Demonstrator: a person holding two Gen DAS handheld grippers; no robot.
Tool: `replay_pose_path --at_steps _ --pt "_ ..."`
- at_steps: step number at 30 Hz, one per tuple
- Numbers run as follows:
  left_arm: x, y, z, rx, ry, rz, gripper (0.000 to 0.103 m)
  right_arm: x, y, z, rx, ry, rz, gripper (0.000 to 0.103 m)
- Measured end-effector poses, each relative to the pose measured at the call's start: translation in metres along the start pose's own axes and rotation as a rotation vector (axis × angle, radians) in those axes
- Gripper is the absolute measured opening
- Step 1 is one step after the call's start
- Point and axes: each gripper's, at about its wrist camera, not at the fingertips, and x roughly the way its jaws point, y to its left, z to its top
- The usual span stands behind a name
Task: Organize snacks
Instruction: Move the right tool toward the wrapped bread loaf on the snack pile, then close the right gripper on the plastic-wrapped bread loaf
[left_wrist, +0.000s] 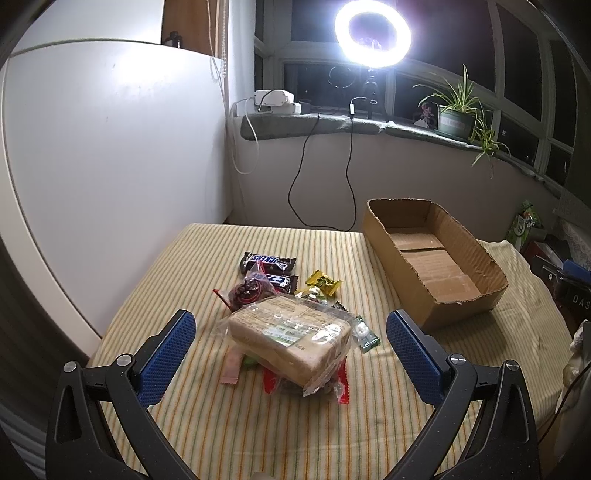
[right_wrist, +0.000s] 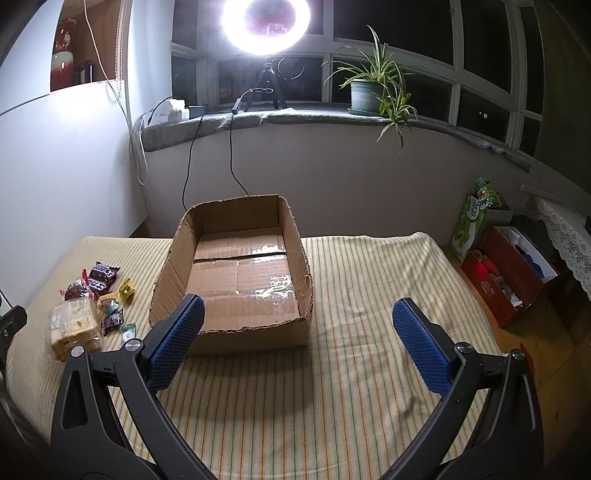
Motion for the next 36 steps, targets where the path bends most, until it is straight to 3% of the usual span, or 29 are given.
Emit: replay_pose_path --at_steps 25,32,36 --pt "0.008 0.016 -0.006 -0.047 0.026 -0.023 0.103 0.011 0.024 0.000 -0.070 0.031 0.076 0.103" --pt "0.011 0.027 -0.011 -0.072 0.040 -0.025 0.103 0.014 0.044 -0.003 -0.114 0.048 0.141 0.103" --pt "0.013 0.037 -0.015 -0.097 0.057 -0.033 0.103 0.016 0.059 -0.005 -0.140 0.067 0.221 0.100"
